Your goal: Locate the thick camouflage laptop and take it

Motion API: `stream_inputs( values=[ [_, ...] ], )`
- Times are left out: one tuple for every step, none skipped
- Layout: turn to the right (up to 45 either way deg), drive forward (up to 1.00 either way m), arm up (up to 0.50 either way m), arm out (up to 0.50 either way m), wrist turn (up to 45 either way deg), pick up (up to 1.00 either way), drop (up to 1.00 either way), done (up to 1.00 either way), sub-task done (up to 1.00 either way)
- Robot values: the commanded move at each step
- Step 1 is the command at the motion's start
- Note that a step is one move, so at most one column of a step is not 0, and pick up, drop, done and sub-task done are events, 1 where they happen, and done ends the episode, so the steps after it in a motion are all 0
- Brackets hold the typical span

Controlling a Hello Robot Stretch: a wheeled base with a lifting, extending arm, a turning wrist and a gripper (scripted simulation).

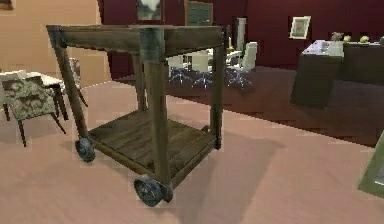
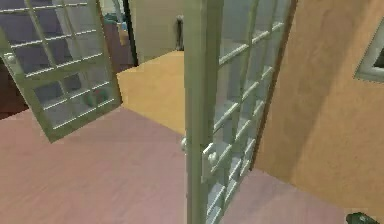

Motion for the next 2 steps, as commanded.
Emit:
stream_inputs(
  values=[
    [-45.0,0.00,0.00,0.00,0.0,0.00,0.00,0.00,0.00],
    [0.0,1.00,0.00,0.00,0.0,0.00,0.00,0.00,0.00]
  ],
)
